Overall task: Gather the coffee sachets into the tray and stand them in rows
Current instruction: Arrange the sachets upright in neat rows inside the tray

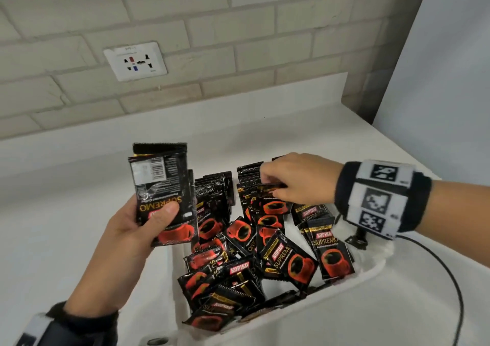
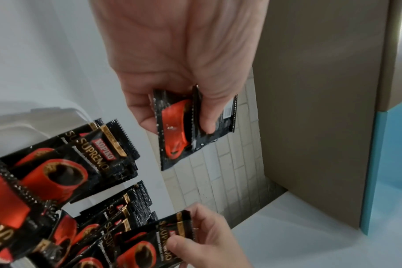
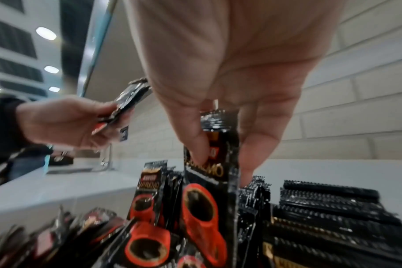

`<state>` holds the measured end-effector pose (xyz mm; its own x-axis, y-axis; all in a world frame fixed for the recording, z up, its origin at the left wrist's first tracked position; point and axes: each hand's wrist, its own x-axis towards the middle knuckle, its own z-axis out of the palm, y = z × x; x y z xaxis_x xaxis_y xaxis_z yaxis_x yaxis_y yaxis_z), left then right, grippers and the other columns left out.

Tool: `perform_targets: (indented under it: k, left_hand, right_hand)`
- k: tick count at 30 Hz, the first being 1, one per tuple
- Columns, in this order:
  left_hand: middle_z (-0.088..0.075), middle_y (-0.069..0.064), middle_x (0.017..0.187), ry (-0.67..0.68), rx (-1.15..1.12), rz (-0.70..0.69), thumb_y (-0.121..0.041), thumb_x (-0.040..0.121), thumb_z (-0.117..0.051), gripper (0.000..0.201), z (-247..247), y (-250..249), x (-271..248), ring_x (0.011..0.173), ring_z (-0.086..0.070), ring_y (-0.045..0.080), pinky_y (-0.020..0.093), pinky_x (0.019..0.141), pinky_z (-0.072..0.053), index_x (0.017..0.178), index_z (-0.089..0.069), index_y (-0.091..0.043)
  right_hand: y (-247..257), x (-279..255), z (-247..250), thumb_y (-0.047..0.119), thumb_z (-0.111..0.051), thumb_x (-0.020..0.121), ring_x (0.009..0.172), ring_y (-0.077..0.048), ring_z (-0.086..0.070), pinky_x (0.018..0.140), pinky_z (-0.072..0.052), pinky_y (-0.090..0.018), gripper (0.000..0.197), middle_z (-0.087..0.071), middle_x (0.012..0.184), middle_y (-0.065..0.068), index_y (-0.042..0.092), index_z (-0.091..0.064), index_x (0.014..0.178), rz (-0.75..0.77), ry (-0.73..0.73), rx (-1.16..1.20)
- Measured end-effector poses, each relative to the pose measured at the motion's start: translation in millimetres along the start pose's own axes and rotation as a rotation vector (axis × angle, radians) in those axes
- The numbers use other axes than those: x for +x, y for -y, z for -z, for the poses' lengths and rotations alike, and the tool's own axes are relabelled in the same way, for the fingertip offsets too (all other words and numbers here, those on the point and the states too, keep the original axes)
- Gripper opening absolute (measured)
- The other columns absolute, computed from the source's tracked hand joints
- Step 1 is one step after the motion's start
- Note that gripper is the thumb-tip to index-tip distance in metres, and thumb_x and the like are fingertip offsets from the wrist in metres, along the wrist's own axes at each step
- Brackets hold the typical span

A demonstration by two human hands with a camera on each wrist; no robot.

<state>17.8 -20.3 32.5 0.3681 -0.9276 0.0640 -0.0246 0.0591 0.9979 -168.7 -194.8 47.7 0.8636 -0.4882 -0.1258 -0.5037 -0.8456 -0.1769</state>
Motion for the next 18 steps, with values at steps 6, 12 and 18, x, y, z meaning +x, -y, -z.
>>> perform_targets:
  k: [6,12,18]
  left_hand:
    - [-0.073,0.003,0.1,-0.053,-0.024,0.039,-0.066,0.03,-0.083,0.08,8.1,6.6,-4.3,0.087,-0.07,0.019,0.025,0.066,-0.057,0.097,-0.068,-0.024]
    - [-0.073,0.003,0.099,-0.036,-0.043,0.045,-0.066,0.032,-0.082,0.069,6.6,6.6,-4.1,0.084,-0.071,0.02,0.024,0.064,-0.057,0.09,-0.071,-0.031]
    - [-0.073,0.005,0.095,-0.01,-0.051,0.073,-0.066,0.028,-0.083,0.071,2.8,7.8,-1.5,0.078,-0.071,0.02,0.025,0.061,-0.056,0.088,-0.072,-0.03]
  right_hand:
    - [13.1,22.9,-13.4,0.005,-0.046,0.089,0.077,-0.021,-0.052,0.059,-0.042,-0.028,0.022,-0.059,0.102,-0.008,0.01,-0.051,0.11,0.048,0.131,-0.239]
    - [15.6,29.2,-26.1,0.005,-0.048,0.088,0.079,-0.024,-0.055,0.069,-0.049,-0.034,0.021,-0.057,0.099,-0.009,0.01,-0.05,0.109,0.035,0.211,-0.197]
    - [10.4,34.2,-29.1,0.018,-0.053,0.092,0.098,-0.027,-0.058,0.075,-0.046,-0.033,0.032,-0.058,0.115,-0.01,0.014,-0.047,0.123,0.036,0.182,-0.184]
